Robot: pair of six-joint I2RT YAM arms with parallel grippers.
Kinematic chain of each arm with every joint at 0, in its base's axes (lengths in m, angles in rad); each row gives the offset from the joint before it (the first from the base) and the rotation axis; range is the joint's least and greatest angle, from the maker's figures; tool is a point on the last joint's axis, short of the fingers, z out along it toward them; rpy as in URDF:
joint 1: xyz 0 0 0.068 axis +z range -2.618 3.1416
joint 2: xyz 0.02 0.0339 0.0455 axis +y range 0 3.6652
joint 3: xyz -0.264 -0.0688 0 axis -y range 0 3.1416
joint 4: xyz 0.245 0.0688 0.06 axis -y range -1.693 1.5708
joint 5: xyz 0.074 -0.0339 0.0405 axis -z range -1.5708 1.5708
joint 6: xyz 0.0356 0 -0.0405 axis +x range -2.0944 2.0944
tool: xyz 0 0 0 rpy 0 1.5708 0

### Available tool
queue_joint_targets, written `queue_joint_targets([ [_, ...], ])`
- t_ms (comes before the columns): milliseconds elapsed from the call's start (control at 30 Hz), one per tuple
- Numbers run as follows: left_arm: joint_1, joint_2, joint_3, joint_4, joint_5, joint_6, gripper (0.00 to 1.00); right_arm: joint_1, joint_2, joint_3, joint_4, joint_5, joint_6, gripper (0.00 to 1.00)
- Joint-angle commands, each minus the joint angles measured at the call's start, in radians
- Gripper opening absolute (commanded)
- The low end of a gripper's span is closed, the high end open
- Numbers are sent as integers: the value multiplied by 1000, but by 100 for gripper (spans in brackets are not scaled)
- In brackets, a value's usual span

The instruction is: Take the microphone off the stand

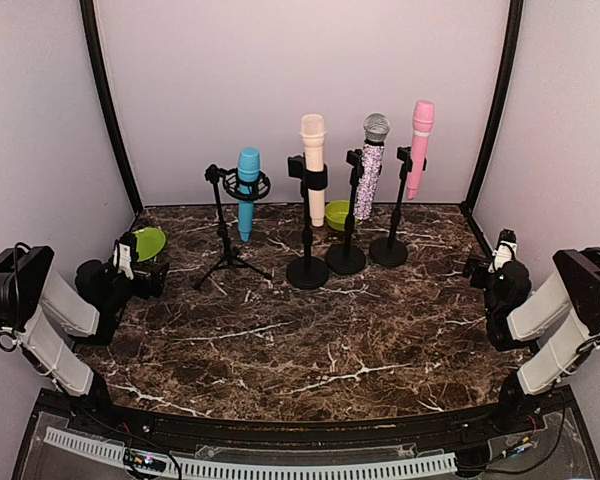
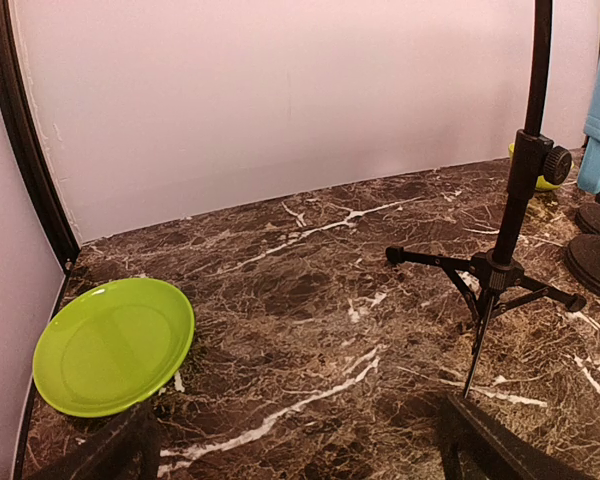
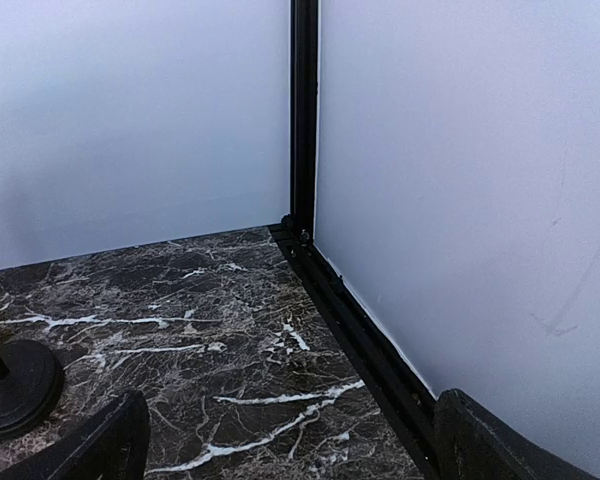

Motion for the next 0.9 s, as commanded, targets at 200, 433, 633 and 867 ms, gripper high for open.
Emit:
queue_joint_targets([
  [200, -5, -5, 6, 27, -1, 3, 99, -24, -16, 26, -21, 58, 58, 100],
  [433, 28, -147, 70, -213, 27, -24, 99, -23, -38, -6, 26, 39, 44, 100],
  [633, 29, -269, 417, -1054, 71, 133, 99, -39, -265, 243, -593, 210, 114, 100],
  [867, 29, -412, 555, -1420, 6, 122, 99, -41, -425, 437, -941, 233, 263, 100],
])
